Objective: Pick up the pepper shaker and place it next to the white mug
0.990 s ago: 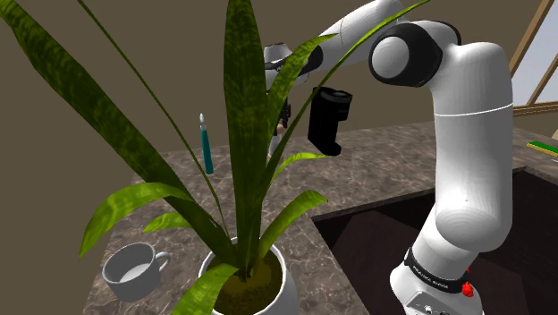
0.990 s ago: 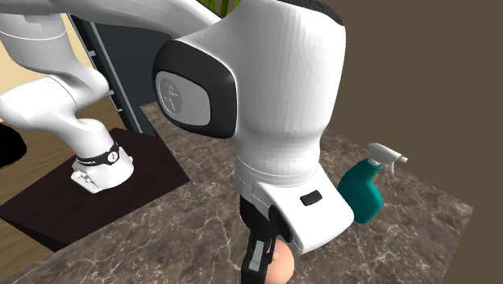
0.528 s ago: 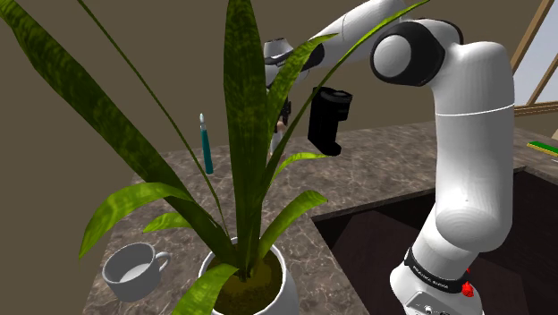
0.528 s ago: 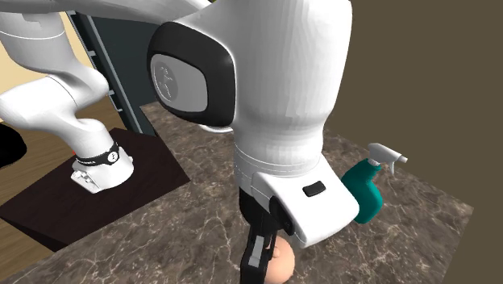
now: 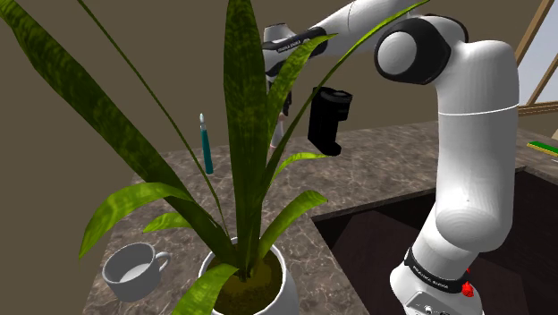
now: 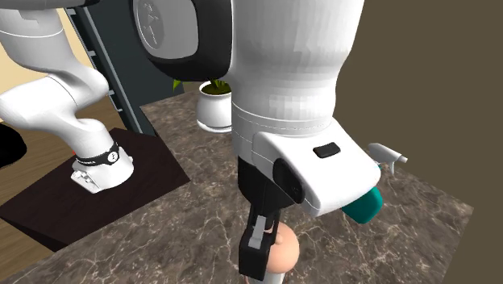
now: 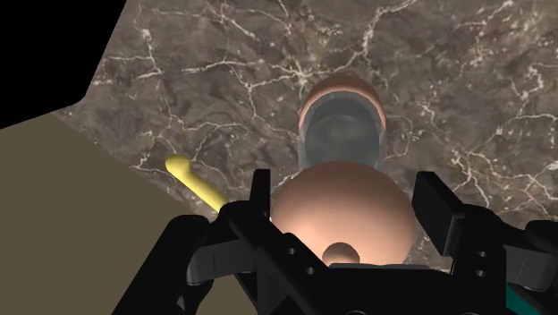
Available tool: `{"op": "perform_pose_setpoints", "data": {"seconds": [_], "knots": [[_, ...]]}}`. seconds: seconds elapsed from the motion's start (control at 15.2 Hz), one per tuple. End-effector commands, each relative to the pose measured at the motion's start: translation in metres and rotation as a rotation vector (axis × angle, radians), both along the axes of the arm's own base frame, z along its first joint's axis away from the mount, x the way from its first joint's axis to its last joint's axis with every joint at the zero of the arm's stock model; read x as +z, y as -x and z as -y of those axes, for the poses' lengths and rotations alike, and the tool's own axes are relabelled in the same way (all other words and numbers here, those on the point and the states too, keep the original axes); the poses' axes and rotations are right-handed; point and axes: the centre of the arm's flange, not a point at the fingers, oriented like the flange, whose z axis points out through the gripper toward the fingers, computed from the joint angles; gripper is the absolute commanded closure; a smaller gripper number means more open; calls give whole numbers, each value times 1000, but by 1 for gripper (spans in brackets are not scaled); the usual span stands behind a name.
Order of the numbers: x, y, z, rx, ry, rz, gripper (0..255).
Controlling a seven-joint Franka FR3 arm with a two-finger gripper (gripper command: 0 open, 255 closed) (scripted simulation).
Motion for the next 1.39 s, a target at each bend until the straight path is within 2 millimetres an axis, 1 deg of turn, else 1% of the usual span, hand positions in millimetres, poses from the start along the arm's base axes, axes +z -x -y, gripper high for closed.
{"op": "perform_pose_setpoints", "data": {"seconds": [0.0,1.32], "knots": [[11,0,0,0,0,0,255],[116,0,0,0,0,0,255]]}}
